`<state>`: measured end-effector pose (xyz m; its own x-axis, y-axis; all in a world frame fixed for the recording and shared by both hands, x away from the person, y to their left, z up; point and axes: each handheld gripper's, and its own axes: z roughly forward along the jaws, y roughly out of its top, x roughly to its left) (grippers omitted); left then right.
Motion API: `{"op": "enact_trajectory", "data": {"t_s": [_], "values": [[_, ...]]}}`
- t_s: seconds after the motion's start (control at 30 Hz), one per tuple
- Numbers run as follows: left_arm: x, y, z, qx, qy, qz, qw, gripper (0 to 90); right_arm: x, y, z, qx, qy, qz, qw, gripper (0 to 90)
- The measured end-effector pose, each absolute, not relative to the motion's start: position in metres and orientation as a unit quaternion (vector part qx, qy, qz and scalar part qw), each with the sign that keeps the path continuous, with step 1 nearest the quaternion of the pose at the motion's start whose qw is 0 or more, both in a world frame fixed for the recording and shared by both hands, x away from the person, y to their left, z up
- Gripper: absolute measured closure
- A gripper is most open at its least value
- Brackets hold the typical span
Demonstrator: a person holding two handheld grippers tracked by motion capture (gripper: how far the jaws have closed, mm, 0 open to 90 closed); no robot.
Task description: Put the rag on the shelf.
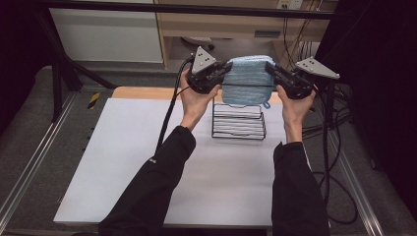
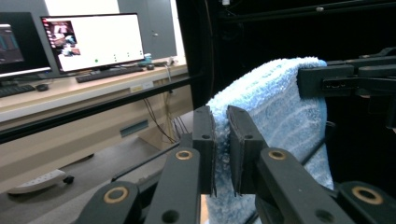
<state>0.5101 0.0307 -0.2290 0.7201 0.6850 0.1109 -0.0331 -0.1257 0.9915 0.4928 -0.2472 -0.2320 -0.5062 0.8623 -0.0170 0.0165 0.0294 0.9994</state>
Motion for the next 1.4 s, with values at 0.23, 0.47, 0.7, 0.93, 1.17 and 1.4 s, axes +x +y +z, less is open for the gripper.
{"op": "enact_trajectory", "data": {"t_s": [0.23,0.47,0.7,0.93,1.17,1.4], "values": [[0.503,0.032,-0.228,0.704,0.227,0.274,0.615,82.0,0.483,-0.251,-0.232,0.358,0.634,0.599,0.333,80.6],[0.495,0.036,-0.231,0.722,0.216,0.261,0.604,81.4,0.472,-0.252,-0.234,0.357,0.647,0.593,0.319,79.6],[0.486,0.039,-0.234,0.739,0.204,0.251,0.591,81.0,0.463,-0.253,-0.236,0.355,0.659,0.589,0.305,78.4],[0.478,0.039,-0.240,0.753,0.200,0.245,0.577,80.9,0.456,-0.254,-0.241,0.347,0.674,0.582,0.296,78.9],[0.476,0.040,-0.244,0.761,0.208,0.232,0.569,80.1,0.453,-0.254,-0.248,0.340,0.681,0.581,0.290,80.0],[0.478,0.049,-0.221,0.743,0.236,0.213,0.589,74.8,0.452,-0.255,-0.253,0.329,0.684,0.583,0.291,80.8]]}}
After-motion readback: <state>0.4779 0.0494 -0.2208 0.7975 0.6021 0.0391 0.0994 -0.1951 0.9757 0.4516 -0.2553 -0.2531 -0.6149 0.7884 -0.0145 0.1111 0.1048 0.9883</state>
